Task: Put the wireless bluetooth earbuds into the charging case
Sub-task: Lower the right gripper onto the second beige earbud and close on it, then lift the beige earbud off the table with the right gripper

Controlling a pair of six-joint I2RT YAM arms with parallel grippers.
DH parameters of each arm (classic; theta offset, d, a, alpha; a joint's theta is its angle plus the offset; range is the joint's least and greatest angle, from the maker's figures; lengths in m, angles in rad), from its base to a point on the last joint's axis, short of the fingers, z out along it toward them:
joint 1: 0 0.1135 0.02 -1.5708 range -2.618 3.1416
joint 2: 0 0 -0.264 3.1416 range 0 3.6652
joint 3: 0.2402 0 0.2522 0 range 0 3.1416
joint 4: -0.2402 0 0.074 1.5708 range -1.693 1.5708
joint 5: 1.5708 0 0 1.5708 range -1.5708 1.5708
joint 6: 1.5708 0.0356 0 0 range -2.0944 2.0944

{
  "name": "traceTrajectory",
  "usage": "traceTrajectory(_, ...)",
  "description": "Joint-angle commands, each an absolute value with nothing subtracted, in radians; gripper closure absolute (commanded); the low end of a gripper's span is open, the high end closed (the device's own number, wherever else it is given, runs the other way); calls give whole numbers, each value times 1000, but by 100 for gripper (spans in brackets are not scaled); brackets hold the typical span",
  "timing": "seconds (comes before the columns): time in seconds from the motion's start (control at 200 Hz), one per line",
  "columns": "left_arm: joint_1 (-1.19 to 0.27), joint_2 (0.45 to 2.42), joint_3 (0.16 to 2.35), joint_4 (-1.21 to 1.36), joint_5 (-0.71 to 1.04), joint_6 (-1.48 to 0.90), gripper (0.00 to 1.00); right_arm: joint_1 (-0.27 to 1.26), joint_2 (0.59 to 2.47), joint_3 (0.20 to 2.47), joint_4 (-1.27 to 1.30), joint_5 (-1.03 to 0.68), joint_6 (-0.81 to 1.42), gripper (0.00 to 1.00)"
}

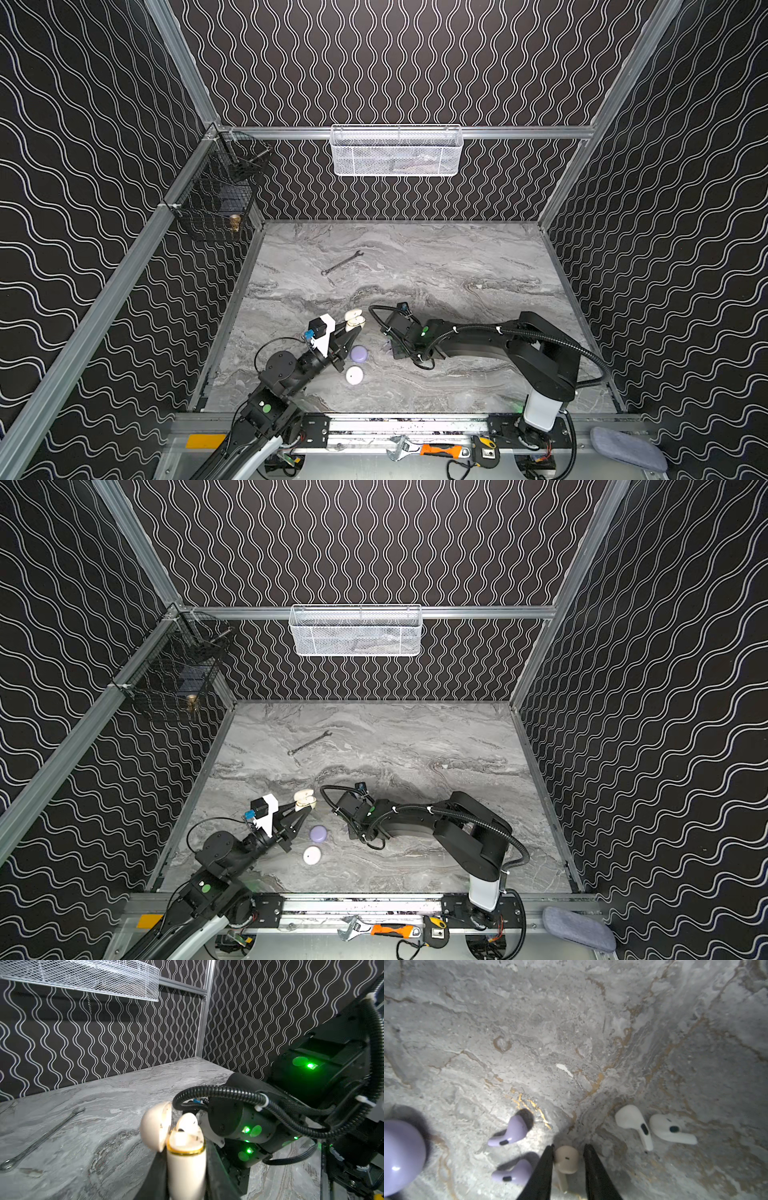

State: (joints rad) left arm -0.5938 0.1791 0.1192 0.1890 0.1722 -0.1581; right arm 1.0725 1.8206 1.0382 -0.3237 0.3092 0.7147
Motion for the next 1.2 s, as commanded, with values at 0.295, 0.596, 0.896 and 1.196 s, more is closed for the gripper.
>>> traceTrajectory(0.295,-593,161,132,153,137,-151,100,1081,1850,1057,-383,351,747,71)
traceTrajectory(0.596,-594,163,132,155,137,-150,100,1090,1846,1052,-381,347,758,79)
traceTrajectory(0.896,-593,189,124,233,221,-144,100,1091,1704,944,-228,308,794,84)
traceTrajectory(1.196,-594,241,127,346,272,-153,100,1099,1427,932,-164,455,765,84)
